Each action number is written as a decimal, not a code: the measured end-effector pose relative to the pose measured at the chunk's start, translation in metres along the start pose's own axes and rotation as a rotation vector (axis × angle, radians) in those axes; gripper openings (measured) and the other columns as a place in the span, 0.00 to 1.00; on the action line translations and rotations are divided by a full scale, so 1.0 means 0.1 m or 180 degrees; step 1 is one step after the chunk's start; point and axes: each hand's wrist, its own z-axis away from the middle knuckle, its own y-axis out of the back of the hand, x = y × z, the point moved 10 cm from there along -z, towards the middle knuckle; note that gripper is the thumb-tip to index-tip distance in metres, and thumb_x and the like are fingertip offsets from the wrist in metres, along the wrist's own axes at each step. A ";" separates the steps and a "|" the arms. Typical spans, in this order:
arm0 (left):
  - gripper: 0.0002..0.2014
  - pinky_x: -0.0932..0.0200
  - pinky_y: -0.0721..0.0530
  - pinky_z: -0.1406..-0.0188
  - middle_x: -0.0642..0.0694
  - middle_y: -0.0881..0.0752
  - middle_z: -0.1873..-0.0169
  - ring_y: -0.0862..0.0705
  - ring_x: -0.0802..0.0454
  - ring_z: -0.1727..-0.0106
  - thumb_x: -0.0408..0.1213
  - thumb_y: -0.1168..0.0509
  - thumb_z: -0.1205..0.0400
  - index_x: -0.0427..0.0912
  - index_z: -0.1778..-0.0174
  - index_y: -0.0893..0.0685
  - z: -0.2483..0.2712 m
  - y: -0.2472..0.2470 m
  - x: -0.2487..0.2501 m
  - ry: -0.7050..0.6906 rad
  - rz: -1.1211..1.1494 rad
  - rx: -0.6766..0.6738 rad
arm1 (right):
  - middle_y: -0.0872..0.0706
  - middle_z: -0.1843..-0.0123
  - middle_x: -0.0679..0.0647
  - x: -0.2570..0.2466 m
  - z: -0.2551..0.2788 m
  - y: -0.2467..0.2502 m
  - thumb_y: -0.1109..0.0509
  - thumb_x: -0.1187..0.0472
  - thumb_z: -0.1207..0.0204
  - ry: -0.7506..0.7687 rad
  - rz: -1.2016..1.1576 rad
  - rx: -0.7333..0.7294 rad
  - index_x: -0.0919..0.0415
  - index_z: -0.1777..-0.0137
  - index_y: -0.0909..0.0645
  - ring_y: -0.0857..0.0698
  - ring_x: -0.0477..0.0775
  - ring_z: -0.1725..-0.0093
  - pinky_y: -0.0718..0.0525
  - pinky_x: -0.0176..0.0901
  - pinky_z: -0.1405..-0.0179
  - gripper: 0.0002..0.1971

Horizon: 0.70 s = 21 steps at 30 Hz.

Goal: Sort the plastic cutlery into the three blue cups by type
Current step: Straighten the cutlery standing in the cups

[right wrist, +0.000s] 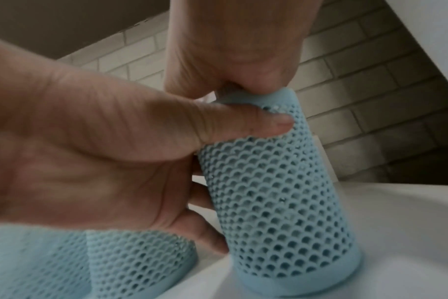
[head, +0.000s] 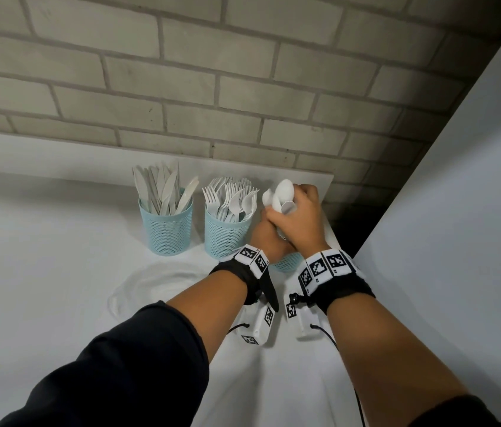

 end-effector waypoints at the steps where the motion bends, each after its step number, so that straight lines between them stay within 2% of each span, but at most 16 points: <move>1: 0.44 0.55 0.21 0.37 0.50 0.23 0.43 0.22 0.54 0.41 0.40 0.18 0.40 0.37 0.30 0.32 0.00 0.00 -0.01 0.0007 -0.0003 -0.0039 | 0.25 0.41 0.54 0.03 0.00 0.04 0.22 0.57 0.36 -0.0051 -0.0208 0.0109 0.60 0.44 0.19 0.18 0.54 0.47 0.23 0.38 0.52 0.20; 3: 0.45 0.62 0.25 0.42 0.51 0.25 0.44 0.23 0.56 0.42 0.36 0.18 0.38 0.38 0.29 0.36 -0.04 -0.02 -0.05 0.0037 0.0093 -0.0132 | 0.23 0.42 0.53 0.10 -0.01 0.16 0.22 0.60 0.35 -0.0163 -0.0766 0.0352 0.60 0.42 0.22 0.18 0.51 0.47 0.18 0.41 0.51 0.21; 5: 0.44 0.62 0.25 0.45 0.51 0.23 0.45 0.22 0.54 0.43 0.36 0.17 0.38 0.38 0.31 0.35 -0.04 -0.04 -0.07 0.0035 0.0092 -0.0186 | 0.21 0.40 0.54 0.15 -0.01 0.25 0.23 0.62 0.34 -0.0224 -0.1083 0.0480 0.53 0.35 0.27 0.17 0.51 0.45 0.14 0.45 0.46 0.27; 6: 0.43 0.62 0.25 0.46 0.51 0.23 0.46 0.21 0.54 0.44 0.36 0.17 0.38 0.38 0.32 0.35 -0.04 -0.04 -0.07 0.0022 0.0086 -0.0174 | 0.20 0.38 0.53 0.18 -0.02 0.28 0.22 0.62 0.34 -0.0246 -0.1203 0.0484 0.49 0.31 0.31 0.17 0.51 0.44 0.14 0.42 0.46 0.32; 9: 0.42 0.62 0.25 0.48 0.50 0.22 0.46 0.22 0.54 0.47 0.36 0.18 0.38 0.37 0.32 0.34 -0.05 -0.06 -0.08 0.0042 0.0079 -0.0183 | 0.22 0.35 0.53 0.24 -0.01 0.32 0.24 0.60 0.29 -0.0370 -0.1454 0.0527 0.47 0.21 0.44 0.18 0.48 0.42 0.20 0.20 0.55 0.41; 10: 0.42 0.62 0.26 0.48 0.50 0.23 0.47 0.23 0.55 0.48 0.36 0.18 0.38 0.37 0.32 0.34 -0.05 -0.05 -0.08 0.0015 0.0062 -0.0162 | 0.24 0.31 0.54 0.23 -0.01 0.34 0.26 0.59 0.27 -0.0368 -0.1365 0.0551 0.47 0.20 0.47 0.20 0.47 0.39 0.23 0.18 0.54 0.41; 11: 0.42 0.62 0.26 0.48 0.51 0.23 0.48 0.23 0.55 0.48 0.36 0.17 0.38 0.37 0.33 0.34 -0.06 -0.05 -0.07 -0.0002 0.0045 -0.0153 | 0.28 0.26 0.55 0.20 -0.02 0.35 0.29 0.56 0.24 -0.0336 -0.1145 0.0528 0.46 0.19 0.48 0.23 0.47 0.35 0.24 0.22 0.50 0.39; 13: 0.42 0.63 0.27 0.49 0.52 0.24 0.49 0.23 0.55 0.47 0.36 0.17 0.38 0.37 0.33 0.34 -0.06 -0.04 -0.07 -0.0025 0.0043 -0.0151 | 0.36 0.20 0.55 0.17 -0.09 0.29 0.33 0.50 0.22 -0.0171 -0.0378 0.0317 0.44 0.20 0.42 0.29 0.52 0.27 0.23 0.40 0.36 0.32; 14: 0.42 0.64 0.27 0.48 0.52 0.24 0.48 0.22 0.54 0.46 0.36 0.17 0.38 0.37 0.33 0.34 -0.07 -0.05 -0.08 -0.0023 0.0066 -0.0154 | 0.38 0.19 0.56 0.17 -0.14 0.22 0.34 0.46 0.22 -0.0087 0.0062 0.0143 0.44 0.22 0.38 0.32 0.57 0.24 0.25 0.50 0.30 0.30; 15: 0.42 0.64 0.26 0.47 0.52 0.24 0.48 0.21 0.53 0.44 0.36 0.17 0.38 0.37 0.33 0.34 -0.08 -0.05 -0.09 -0.0019 0.0069 -0.0153 | 0.37 0.19 0.57 0.17 -0.18 0.15 0.35 0.43 0.23 -0.0037 0.0412 -0.0047 0.44 0.23 0.34 0.33 0.61 0.23 0.27 0.56 0.28 0.28; 16: 0.44 0.63 0.26 0.46 0.51 0.23 0.46 0.21 0.52 0.42 0.36 0.17 0.39 0.37 0.31 0.35 -0.07 -0.05 -0.08 -0.0039 0.0068 -0.0144 | 0.32 0.21 0.58 0.16 -0.20 0.08 0.35 0.40 0.25 0.0020 0.0639 -0.0202 0.45 0.25 0.30 0.32 0.63 0.24 0.28 0.57 0.28 0.28; 18: 0.48 0.61 0.25 0.39 0.48 0.23 0.41 0.22 0.53 0.39 0.37 0.17 0.39 0.37 0.27 0.38 -0.08 -0.03 -0.05 -0.0100 0.0045 -0.0095 | 0.19 0.33 0.56 0.05 -0.22 -0.04 0.33 0.38 0.29 0.0255 0.0748 -0.0465 0.47 0.31 0.23 0.25 0.62 0.32 0.24 0.54 0.34 0.27; 20: 0.50 0.57 0.24 0.34 0.46 0.23 0.38 0.23 0.52 0.37 0.38 0.17 0.39 0.37 0.26 0.40 -0.08 -0.02 -0.02 -0.0167 -0.0024 -0.0073 | 0.14 0.45 0.55 -0.04 -0.22 -0.13 0.29 0.44 0.31 0.0374 0.0615 -0.0717 0.49 0.38 0.18 0.19 0.61 0.41 0.19 0.51 0.44 0.22; 21: 0.49 0.55 0.23 0.33 0.46 0.23 0.38 0.22 0.51 0.36 0.39 0.17 0.39 0.37 0.26 0.39 -0.09 -0.03 -0.04 -0.0150 -0.0071 -0.0087 | 0.15 0.47 0.57 -0.04 -0.23 -0.14 0.28 0.48 0.31 0.0347 0.0615 -0.0781 0.51 0.39 0.18 0.19 0.61 0.44 0.19 0.50 0.47 0.21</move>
